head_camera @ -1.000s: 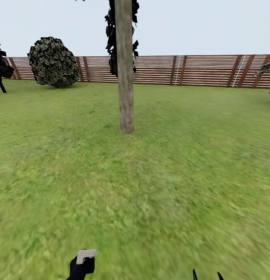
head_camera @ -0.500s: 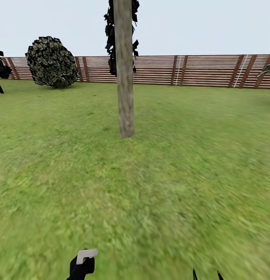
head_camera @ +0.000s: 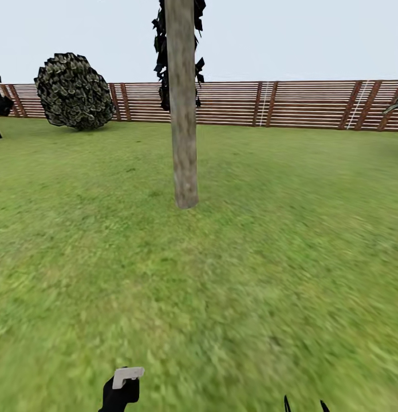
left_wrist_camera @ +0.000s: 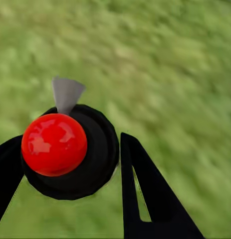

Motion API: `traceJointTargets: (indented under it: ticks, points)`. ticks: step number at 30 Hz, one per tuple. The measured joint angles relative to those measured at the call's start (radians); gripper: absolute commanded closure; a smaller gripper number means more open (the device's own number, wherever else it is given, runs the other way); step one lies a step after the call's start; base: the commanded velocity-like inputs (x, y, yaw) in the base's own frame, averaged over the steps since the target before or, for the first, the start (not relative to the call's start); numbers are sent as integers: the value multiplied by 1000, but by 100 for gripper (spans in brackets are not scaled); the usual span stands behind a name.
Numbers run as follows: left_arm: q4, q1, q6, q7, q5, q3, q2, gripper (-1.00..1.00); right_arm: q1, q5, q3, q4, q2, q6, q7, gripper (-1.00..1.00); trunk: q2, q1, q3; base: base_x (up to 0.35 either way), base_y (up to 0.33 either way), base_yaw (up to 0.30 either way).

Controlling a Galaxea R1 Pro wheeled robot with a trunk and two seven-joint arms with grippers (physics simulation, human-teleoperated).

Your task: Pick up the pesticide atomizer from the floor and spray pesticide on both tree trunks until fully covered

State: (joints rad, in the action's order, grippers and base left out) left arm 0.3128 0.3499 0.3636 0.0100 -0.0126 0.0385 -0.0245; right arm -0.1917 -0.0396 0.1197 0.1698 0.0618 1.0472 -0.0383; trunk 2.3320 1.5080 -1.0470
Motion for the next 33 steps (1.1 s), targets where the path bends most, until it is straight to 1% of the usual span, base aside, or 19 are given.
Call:
traceJointTargets:
  ticks: [33]
  points:
    - [0,0,0,0,0,0,0,100,0,1,0,0,0,0,0,-100,0,0,0,339,0,0]
